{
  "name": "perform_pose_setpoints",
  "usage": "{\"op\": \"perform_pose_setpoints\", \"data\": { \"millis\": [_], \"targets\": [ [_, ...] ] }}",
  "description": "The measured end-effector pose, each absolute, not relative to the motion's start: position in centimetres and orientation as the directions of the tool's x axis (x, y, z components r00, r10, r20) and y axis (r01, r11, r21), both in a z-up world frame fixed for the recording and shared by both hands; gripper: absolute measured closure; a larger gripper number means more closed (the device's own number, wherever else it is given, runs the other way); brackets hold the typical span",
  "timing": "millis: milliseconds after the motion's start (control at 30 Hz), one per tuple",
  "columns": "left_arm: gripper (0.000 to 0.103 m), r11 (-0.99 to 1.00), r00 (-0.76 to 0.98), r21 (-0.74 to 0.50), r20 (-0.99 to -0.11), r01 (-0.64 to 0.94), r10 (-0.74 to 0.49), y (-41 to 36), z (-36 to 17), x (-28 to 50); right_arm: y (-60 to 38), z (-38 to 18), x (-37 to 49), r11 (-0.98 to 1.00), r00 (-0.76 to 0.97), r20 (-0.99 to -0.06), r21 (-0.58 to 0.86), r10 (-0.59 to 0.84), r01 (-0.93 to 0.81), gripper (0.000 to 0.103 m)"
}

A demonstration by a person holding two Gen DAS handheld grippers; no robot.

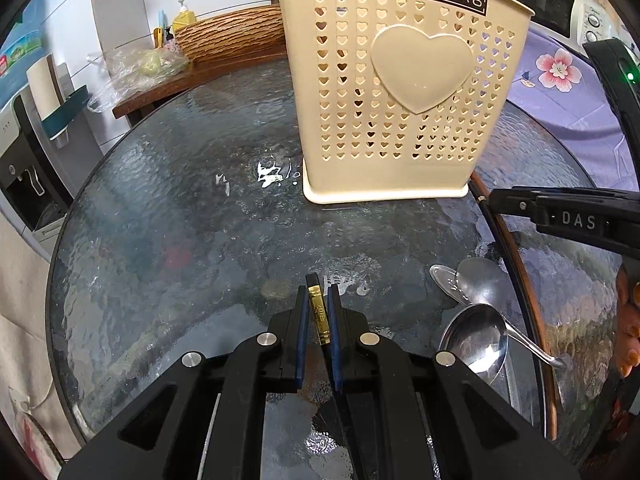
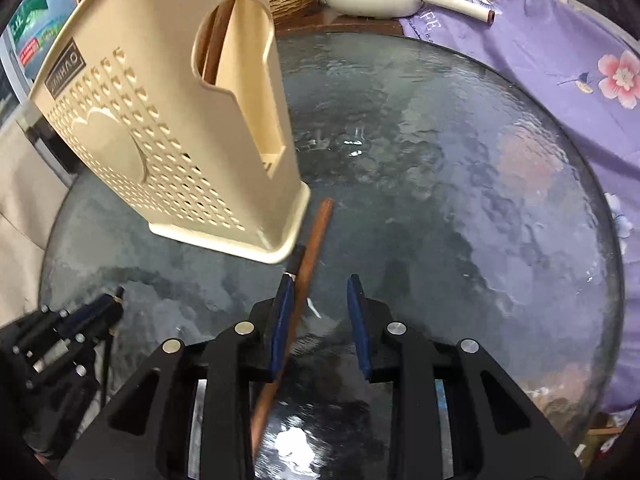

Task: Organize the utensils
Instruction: 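Lift both held chopsticks off the table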

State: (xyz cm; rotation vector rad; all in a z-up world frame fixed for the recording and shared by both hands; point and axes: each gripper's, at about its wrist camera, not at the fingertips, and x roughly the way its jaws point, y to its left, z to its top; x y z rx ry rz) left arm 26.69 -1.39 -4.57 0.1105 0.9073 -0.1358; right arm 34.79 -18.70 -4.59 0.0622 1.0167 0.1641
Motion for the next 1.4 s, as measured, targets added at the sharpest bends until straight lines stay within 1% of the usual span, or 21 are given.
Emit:
{"op": "perform_pose_setpoints", "data": {
  "millis": [67,133,367,433,500,567,633,700,767,833,933,967,1000,1133,1267,1367,1400],
  "targets": [
    [0.094,0.986,0.609,0.036,-0.79,0.164,-0.072,-1.4,-4.6,26.7,-19.6,-4.7,34.8,0.986,0.51,-0.843,0.14,0.168,-0.093,0.075],
    [0.094,0.986,0.61,0.038,-0.789,0.163,-0.071,-1.4,-4.6,26.7,-20.4,-5.0,35.4,0.977,0.492,-0.845,0.194,0.211,-0.086,0.075],
    [0.094,0.986,0.602,0.033,-0.795,0.163,-0.073,-1.3,-4.6,26.9,-18.9,-4.8,37.2,0.985,0.481,-0.86,0.153,0.173,-0.08,0.076],
    [0.094,0.986,0.601,0.035,-0.796,0.163,-0.072,-1.3,-4.6,27.0,-18.8,-4.9,37.3,0.979,0.474,-0.858,0.192,0.199,-0.065,0.077],
    [0.094,0.986,0.601,0.033,-0.796,0.164,-0.073,-1.2,-4.6,27.1,-19.4,-5.1,37.3,0.98,0.501,-0.846,0.198,0.184,-0.025,0.077],
    [0.094,0.985,0.603,0.038,-0.795,0.166,-0.071,-1.1,-4.6,27.2,-20.1,-5.5,37.2,0.974,0.512,-0.835,0.226,0.203,-0.017,0.077],
    [0.094,0.985,0.605,0.042,-0.793,0.168,-0.07,-1.1,-4.6,27.1,-20.2,-5.5,36.9,0.975,0.515,-0.834,0.22,0.197,-0.018,0.077],
    [0.094,0.985,0.605,0.04,-0.793,0.168,-0.071,-1.0,-4.7,27.2,-20.5,-5.6,36.7,0.96,0.516,-0.82,0.281,0.247,-0.013,0.077],
    [0.094,0.985,0.607,0.039,-0.792,0.168,-0.072,-1.0,-4.7,27.1,-19.7,-5.6,36.3,0.972,0.531,-0.82,0.231,0.213,-0.032,0.077],
    [0.094,0.985,0.606,0.04,-0.792,0.169,-0.072,-1.0,-4.7,27.1,-18.9,-5.5,35.4,0.988,0.554,-0.819,0.141,0.15,-0.059,0.077],
    [0.094,0.984,0.606,0.039,-0.792,0.174,-0.076,-0.9,-4.7,27.0,-19.4,-5.7,34.5,0.992,0.542,-0.831,0.104,0.123,-0.066,0.079],
    [0.094,0.984,0.606,0.039,-0.792,0.175,-0.076,-0.9,-4.7,27.0,-19.9,-5.7,34.3,0.997,0.549,-0.832,0.053,0.077,-0.06,0.079],
    [0.094,0.984,0.605,0.04,-0.792,0.176,-0.076,-1.0,-4.7,26.9,-20.2,-5.6,33.9,0.998,0.551,-0.832,0.035,0.061,-0.057,0.079],
    [0.094,0.983,0.606,0.041,-0.792,0.176,-0.076,-1.1,-4.7,26.9,-22.2,-5.4,33.9,0.988,0.527,-0.838,0.149,0.144,-0.034,0.079],
    [0.094,0.984,0.602,0.041,-0.795,0.174,-0.073,-1.1,-4.7,27.1,-20.9,-5.4,34.5,0.995,0.519,-0.849,0.081,0.096,-0.051,0.079],
    [0.094,0.984,0.598,0.04,-0.798,0.173,-0.073,-1.2,-4.7,27.2,-20.0,-5.4,34.7,0.997,0.517,-0.852,0.063,0.08,-0.05,0.08],
    [0.094,0.984,0.597,0.037,-0.799,0.173,-0.075,-1.3,-4.7,27.2,-19.7,-5.4,34.8,0.998,0.518,-0.853,0.05,0.067,-0.048,0.088]
  ]
}}
